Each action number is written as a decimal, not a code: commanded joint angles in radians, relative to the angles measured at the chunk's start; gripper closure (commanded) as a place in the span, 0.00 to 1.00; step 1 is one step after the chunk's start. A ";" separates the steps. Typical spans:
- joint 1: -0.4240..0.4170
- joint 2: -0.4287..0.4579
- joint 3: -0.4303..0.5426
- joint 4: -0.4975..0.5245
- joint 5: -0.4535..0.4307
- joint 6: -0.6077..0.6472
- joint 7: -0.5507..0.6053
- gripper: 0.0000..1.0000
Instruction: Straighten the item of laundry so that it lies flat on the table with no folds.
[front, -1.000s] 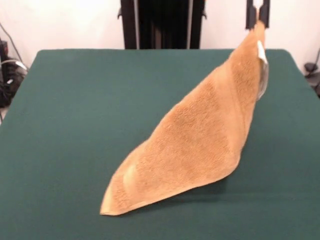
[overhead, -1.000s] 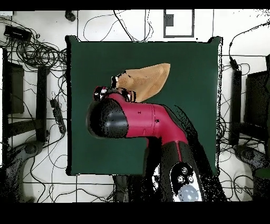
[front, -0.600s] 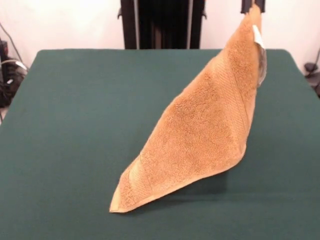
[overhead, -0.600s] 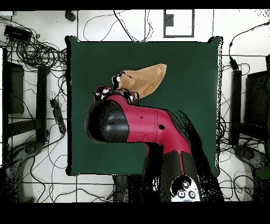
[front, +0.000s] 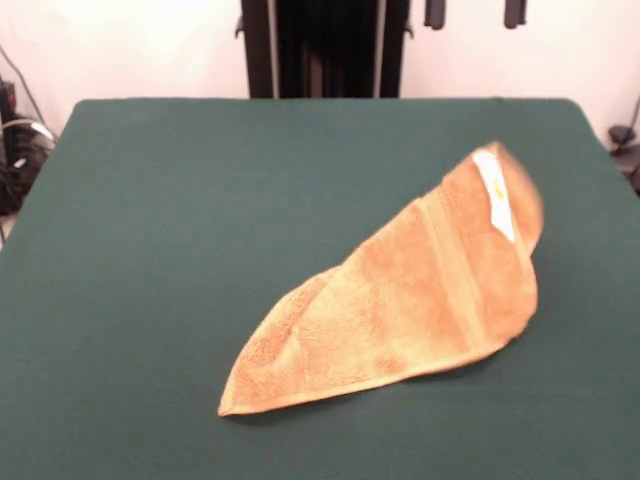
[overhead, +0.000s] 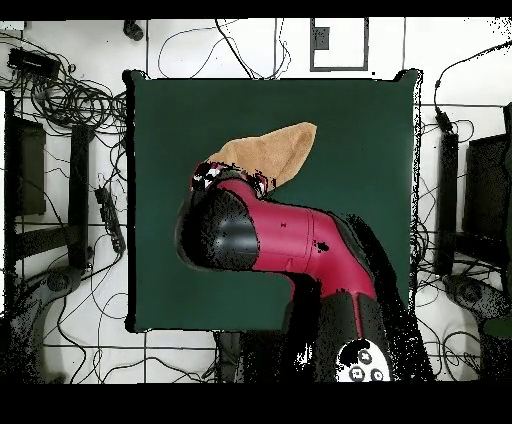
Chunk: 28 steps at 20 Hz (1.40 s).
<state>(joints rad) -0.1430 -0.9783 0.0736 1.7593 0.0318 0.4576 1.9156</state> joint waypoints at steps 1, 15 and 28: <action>0.008 0.025 0.034 0.087 0.063 -0.013 0.186 0.00; 0.015 0.185 0.012 -0.036 0.055 -0.104 0.182 0.00; 0.084 0.529 -0.132 -0.555 0.067 0.111 0.147 0.00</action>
<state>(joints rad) -0.0533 -0.6436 -0.0793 1.3979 0.0651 0.4306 1.9156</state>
